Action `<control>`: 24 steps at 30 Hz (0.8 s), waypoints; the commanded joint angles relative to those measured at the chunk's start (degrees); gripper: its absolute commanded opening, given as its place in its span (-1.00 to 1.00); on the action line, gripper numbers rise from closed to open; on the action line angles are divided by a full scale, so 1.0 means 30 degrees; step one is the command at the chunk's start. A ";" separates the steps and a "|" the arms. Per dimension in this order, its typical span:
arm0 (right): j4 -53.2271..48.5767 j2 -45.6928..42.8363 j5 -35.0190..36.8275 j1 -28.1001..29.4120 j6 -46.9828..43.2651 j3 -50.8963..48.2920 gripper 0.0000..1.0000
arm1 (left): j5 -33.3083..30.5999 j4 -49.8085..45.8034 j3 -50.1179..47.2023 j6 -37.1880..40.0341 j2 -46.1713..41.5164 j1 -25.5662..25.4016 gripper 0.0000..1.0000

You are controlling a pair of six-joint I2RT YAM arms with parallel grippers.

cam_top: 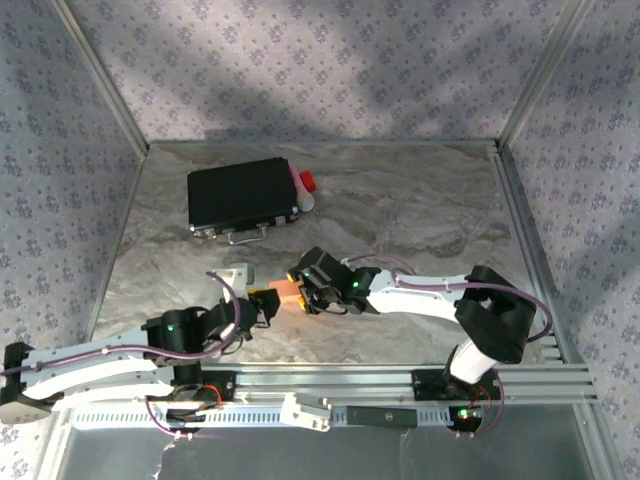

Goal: Fold the paper box

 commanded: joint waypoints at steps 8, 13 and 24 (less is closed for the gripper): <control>0.4119 -0.0077 -0.2378 -0.2375 -0.8104 -0.2947 0.56 | -0.0567 -0.1472 -0.0241 0.0553 -0.2442 -0.0179 -0.31; 0.2345 -0.1104 -0.2629 -0.3109 -0.9124 -0.3514 0.97 | -0.0627 -0.1686 -0.0319 0.0677 -0.2840 -0.0150 -0.31; -0.8575 -0.8762 0.6419 -0.3726 -1.5516 -0.2542 0.98 | 0.7796 -0.0184 -0.0435 0.2825 -0.2603 0.8366 -0.16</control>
